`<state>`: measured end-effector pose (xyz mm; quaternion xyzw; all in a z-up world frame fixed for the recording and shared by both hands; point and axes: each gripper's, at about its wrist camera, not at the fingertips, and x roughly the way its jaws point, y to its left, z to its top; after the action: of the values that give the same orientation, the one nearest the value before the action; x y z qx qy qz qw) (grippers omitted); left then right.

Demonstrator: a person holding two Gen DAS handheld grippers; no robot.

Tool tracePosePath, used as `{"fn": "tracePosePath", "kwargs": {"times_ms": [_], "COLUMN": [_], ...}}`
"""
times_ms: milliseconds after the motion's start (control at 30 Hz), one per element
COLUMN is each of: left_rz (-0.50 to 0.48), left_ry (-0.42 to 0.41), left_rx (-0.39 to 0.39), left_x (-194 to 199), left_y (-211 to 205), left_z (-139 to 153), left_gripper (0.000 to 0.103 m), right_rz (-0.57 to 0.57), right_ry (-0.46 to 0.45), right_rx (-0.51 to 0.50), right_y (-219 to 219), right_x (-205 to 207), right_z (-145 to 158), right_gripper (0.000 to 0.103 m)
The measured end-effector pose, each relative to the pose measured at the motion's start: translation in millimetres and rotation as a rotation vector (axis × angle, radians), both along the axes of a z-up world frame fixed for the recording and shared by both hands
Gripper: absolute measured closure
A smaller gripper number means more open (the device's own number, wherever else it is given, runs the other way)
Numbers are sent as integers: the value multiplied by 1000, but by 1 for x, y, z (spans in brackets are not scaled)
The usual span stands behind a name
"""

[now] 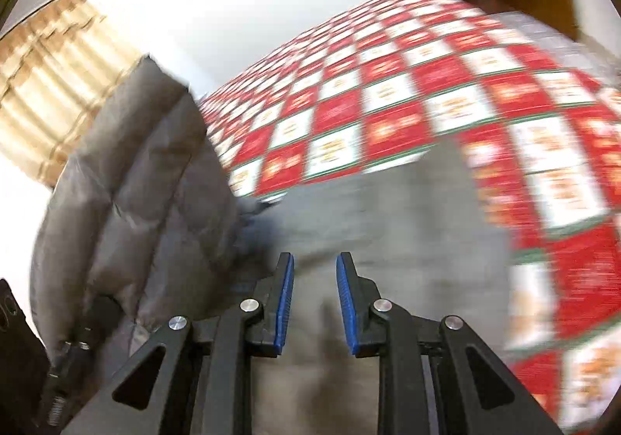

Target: Fold large clothes

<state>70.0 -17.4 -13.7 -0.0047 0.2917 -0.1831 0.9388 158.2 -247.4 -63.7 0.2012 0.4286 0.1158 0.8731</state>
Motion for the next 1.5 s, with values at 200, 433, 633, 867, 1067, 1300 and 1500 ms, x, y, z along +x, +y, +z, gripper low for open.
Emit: {"fn": "tracePosePath", "kwargs": {"times_ms": [200, 433, 633, 867, 1067, 1300, 1500], "left_rz": [-103, -152, -164, -189, -202, -243, -252], "left_ry": [7, 45, 43, -52, -79, -110, -109], "left_rx": [181, 269, 278, 429, 478, 523, 517], "left_x": [-6, -9, -15, -41, -38, -43, -48], "left_y": [-76, -112, -118, -144, -150, -150, -144], "left_z": [-36, -64, -79, -97, -105, -114, -115], "left_gripper": [85, 85, 83, 81, 81, 82, 82], "right_rz": [-53, -86, -38, 63, 91, 98, 136], "right_ry": [20, -15, -51, -120, 55, 123, 54], "right_rx": [-133, -124, -95, -198, -230, -193, -138], "right_y": [-45, -67, -71, -55, -53, -65, -80], "right_x": [-37, -52, -57, -38, 9, 15, -11], "right_z": [-11, -20, -8, 25, -38, -75, -16], "right_gripper": [79, 28, 28, 32, 87, 87, 56]}}
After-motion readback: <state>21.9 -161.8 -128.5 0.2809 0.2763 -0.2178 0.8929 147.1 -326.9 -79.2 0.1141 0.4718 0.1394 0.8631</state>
